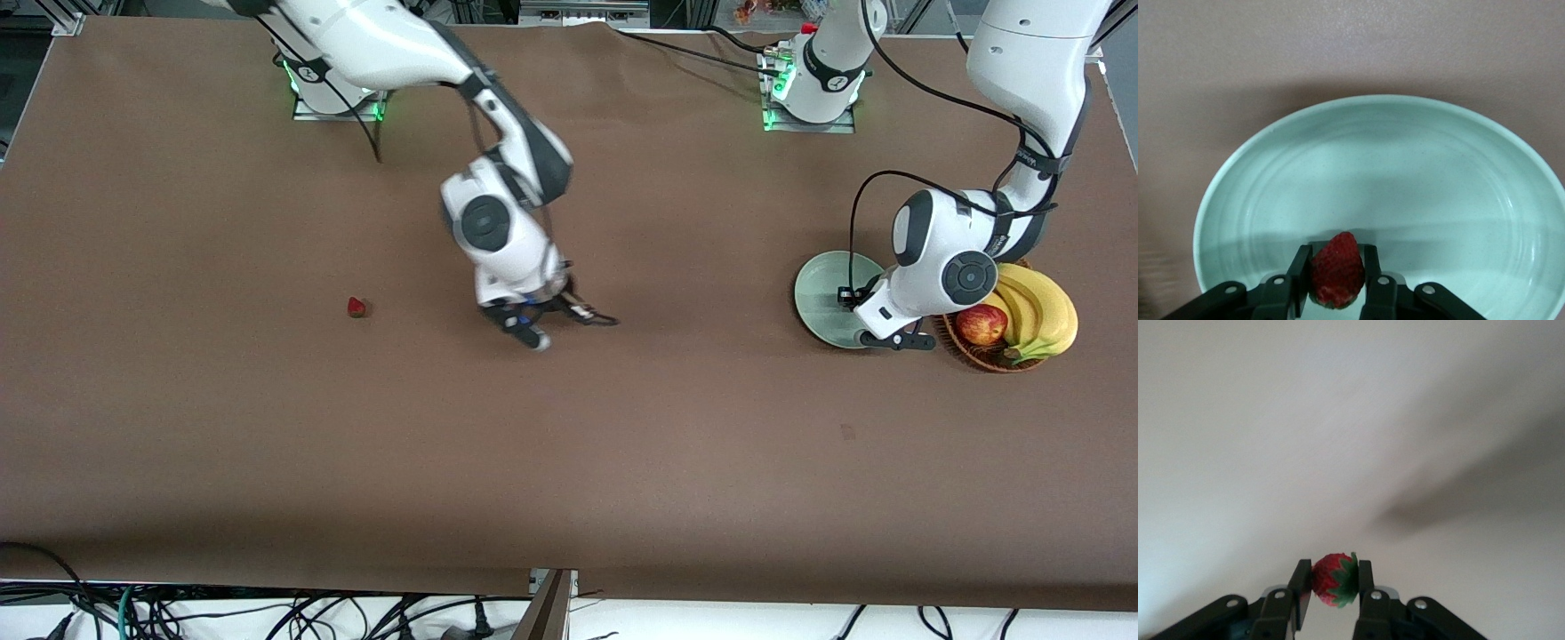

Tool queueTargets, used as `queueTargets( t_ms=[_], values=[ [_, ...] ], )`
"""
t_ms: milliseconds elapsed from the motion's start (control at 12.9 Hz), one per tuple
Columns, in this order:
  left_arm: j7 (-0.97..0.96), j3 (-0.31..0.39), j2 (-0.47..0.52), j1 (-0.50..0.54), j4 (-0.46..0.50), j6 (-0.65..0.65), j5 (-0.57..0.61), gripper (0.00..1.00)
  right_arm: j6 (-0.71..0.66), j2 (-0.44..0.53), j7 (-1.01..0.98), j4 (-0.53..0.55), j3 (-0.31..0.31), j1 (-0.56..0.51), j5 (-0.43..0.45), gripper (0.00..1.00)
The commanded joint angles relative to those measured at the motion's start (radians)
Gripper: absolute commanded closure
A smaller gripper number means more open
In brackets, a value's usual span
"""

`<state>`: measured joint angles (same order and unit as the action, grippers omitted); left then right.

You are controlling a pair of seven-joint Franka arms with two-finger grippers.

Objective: Collect all strawberries into plate
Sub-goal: 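Release the strawberry onto the plate while the right gripper sets another mid-table, then grasp the second strawberry with the left gripper while the right gripper reaches the third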

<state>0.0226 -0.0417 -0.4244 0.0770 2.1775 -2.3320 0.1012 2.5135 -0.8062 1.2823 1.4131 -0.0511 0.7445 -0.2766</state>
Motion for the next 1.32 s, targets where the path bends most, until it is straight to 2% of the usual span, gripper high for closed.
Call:
queueTargets(
  t_ms=[0, 77, 232, 387, 465, 542, 697, 852, 929, 1084, 1239],
  values=[
    [0.048, -0.009, 0.016, 0.014, -0.010, 0.029, 0.022, 0.00, 0.193, -0.154, 0.138, -0.131, 0.013, 0.097, -0.012, 0.70],
    [0.048, -0.009, 0.033, 0.014, -0.010, 0.048, 0.022, 0.00, 0.232, -0.166, 0.164, -0.131, 0.014, 0.122, -0.010, 0.70],
    [0.054, -0.010, 0.079, 0.014, -0.025, 0.127, 0.022, 0.00, 0.300, -0.176, 0.224, -0.126, 0.025, 0.176, -0.006, 0.60],
    [0.053, -0.012, 0.134, 0.014, -0.039, 0.193, 0.020, 0.00, 0.298, -0.162, 0.227, -0.123, 0.028, 0.176, -0.007, 0.54],
    [0.053, -0.012, 0.163, 0.014, -0.041, 0.207, 0.011, 0.00, 0.286, -0.142, 0.224, -0.120, 0.033, 0.167, -0.010, 0.31],
    [0.050, -0.014, 0.188, 0.012, -0.041, 0.209, 0.005, 0.00, 0.251, -0.125, 0.212, -0.118, 0.055, 0.162, -0.006, 0.15],
    [0.037, -0.029, 0.222, 0.004, -0.062, 0.201, -0.049, 0.00, 0.152, -0.079, 0.169, -0.115, 0.109, 0.154, -0.003, 0.12],
    [0.033, -0.056, 0.230, 0.001, -0.094, 0.194, -0.090, 0.00, -0.027, -0.009, 0.013, -0.102, 0.143, 0.127, -0.006, 0.12],
    [0.002, -0.082, 0.226, -0.002, -0.099, 0.172, -0.103, 0.00, -0.129, 0.039, -0.074, -0.080, 0.166, 0.110, -0.006, 0.12],
    [-0.132, -0.179, 0.202, -0.013, -0.105, 0.134, -0.089, 0.00, -0.305, 0.116, -0.278, -0.031, 0.204, 0.067, -0.006, 0.12],
    [-0.304, -0.245, 0.133, -0.070, -0.174, 0.134, -0.089, 0.00, -0.419, 0.197, -0.549, 0.068, 0.299, 0.056, -0.006, 0.12]
  ],
)
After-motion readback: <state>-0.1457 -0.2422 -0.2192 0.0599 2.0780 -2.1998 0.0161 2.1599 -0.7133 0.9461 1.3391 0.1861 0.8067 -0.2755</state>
